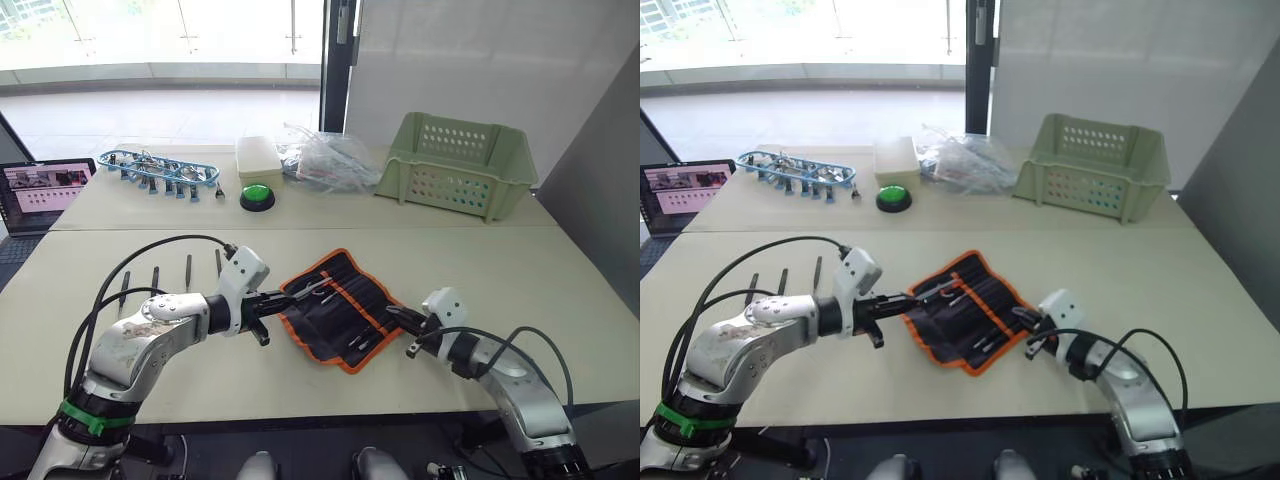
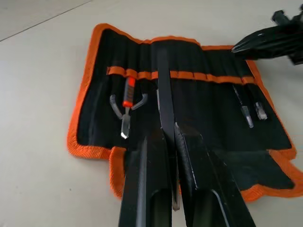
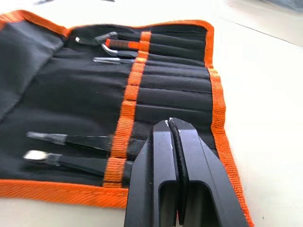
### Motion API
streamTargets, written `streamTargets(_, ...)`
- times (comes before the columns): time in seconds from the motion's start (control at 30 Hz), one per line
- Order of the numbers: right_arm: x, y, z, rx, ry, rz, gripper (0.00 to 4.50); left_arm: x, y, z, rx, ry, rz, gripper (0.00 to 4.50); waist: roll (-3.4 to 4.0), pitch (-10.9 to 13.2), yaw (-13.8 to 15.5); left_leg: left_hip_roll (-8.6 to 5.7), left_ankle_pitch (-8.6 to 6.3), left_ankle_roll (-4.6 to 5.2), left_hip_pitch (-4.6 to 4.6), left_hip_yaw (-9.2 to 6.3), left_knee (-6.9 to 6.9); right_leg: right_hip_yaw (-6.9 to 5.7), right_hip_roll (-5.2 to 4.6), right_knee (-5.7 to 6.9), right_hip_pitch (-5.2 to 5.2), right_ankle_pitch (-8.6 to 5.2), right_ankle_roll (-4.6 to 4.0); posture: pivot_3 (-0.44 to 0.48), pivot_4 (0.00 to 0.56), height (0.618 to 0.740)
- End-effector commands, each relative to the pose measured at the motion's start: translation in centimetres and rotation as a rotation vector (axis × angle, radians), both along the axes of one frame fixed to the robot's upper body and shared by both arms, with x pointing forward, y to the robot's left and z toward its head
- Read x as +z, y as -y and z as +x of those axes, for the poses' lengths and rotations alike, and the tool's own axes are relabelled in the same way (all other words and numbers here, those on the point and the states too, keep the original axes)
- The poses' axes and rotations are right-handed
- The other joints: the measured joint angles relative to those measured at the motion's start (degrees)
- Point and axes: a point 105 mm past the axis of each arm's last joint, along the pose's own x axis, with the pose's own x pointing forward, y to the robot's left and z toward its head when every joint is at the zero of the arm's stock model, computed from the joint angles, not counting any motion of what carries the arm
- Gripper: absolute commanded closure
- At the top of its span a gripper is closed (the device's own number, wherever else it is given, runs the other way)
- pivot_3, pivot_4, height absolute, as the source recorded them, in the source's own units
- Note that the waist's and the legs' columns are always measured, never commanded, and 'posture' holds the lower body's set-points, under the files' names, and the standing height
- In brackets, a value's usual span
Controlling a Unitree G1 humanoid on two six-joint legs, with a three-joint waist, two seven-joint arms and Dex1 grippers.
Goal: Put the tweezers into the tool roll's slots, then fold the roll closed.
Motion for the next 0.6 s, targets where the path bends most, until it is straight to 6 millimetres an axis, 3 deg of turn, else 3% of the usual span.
streamTargets(0.03, 0.1, -0.4, 0.7, -0.023, 0.02, -0.029, 4.44, -0.6, 0.8, -0.4, -0.05, -0.011, 0.145, 4.5, 0.0, 0.0, -0.02, -0.01, 0.0, 0.0, 0.02, 0.0, 0.01, 0.02, 0.0, 0.0, 0.01, 0.0, 0.01, 0.0, 0.15, 0.721)
streamTargets(0.2, -0.9, -1.3, 0.1, -0.019, -0.036, -0.028, 4.44, -2.4, 0.9, -0.1, -0.035, -0.069, 0.259, 4.5, 0.01, 0.0, -0.18, -0.02, 0.0, 0.0, 0.02, 0.0, -0.02, 0.07, 0.02, 0.01, -0.01, -0.01, 0.02, 0.0, 0.15, 0.721)
streamTargets(0.6, -2.1, -1.5, -0.8, -0.033, -0.099, -0.038, 4.44, -2.6, 1.7, 0.8, 0.007, -0.081, 0.285, 4.5, 0.01, 0.0, -0.14, -0.02, 0.0, 0.01, 0.08, -0.01, 0.0, 0.07, 0.03, 0.04, 0.04, -0.01, 0.02, 0.0, 0.15, 0.721)
